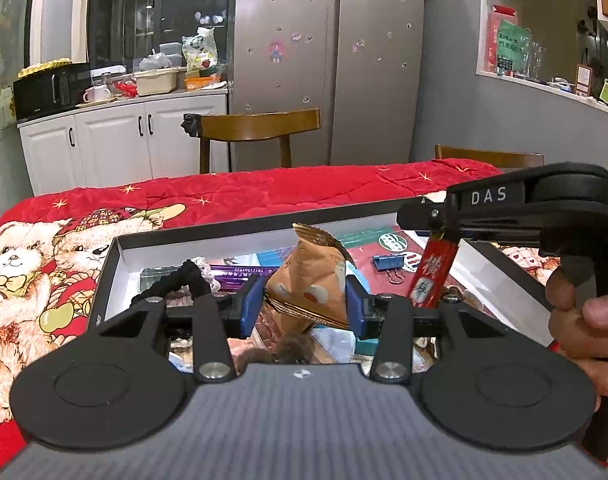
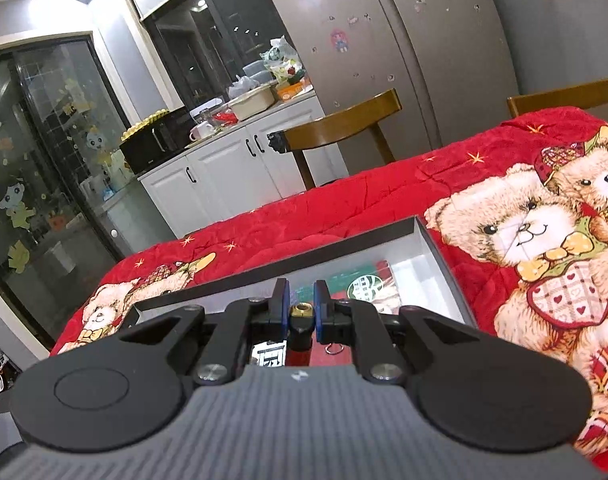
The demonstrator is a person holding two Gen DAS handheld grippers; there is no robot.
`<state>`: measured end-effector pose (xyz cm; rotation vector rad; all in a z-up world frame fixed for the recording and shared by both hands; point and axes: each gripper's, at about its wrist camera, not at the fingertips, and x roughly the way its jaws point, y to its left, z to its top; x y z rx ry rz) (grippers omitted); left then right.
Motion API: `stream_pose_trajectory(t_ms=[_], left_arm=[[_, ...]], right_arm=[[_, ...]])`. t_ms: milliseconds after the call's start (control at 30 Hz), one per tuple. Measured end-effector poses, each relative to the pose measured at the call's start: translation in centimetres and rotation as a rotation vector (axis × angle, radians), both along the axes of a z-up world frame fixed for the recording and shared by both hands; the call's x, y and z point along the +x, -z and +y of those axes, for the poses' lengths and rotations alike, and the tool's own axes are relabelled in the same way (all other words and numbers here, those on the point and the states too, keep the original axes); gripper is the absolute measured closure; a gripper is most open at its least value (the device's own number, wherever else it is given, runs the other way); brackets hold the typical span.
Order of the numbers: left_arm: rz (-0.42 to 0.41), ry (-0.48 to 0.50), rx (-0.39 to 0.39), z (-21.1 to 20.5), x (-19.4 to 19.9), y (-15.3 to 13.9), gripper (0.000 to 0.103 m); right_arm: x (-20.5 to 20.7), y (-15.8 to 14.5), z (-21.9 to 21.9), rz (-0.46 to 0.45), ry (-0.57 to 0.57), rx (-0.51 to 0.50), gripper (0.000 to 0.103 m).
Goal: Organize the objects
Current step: 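Open both tools to drop the candy bar and packet into the box, then move both tools back toward the last items beside the box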
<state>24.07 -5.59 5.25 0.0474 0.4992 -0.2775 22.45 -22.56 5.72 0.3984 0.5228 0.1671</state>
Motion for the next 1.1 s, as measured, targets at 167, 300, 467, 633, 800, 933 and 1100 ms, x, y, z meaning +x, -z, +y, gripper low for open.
stream_pose_trajectory(t_ms=[167,300,467,633,800,933,1100], left_arm=[[0.007,0.005,-0.002,0.0,0.1,-0.1,0.053],[0.028,0.011,-0.037,0.6,0.1,-1.0,0.051],[-0.013,0.023,-0.080,1.5,-0.7,-3.5,0.035],[-0.067,0.013,-0.143,3.2,-2.2,-6.9,0.032],[-0.126,0.037,-0.219,4.9,-5.1,-10.6,0.026],[-0.170,0.068,-0.217,5.0,-8.4,-12.7,0.026],[-0.153,0.124,-0.187,3.7,-12.8,-12.4,0.026]], right_arm=[[0.0,0.1,-0.2,0.005,-0.009,0.018,0.083],[-0.4,-0.6,-0.3,-0.016,-0.024,0.039,0.058],[-1.3,-2.3,-0.5,-0.074,-0.043,0.076,0.039],[-3.5,-5.4,-0.9,-0.168,-0.056,0.089,0.029],[-7.1,-8.9,-1.2,-0.277,-0.076,0.065,0.022],[-10.8,-10.8,-1.7,-0.335,-0.120,0.024,0.022],[-15.1,-11.0,-2.7,-0.363,-0.145,-0.030,0.020]])
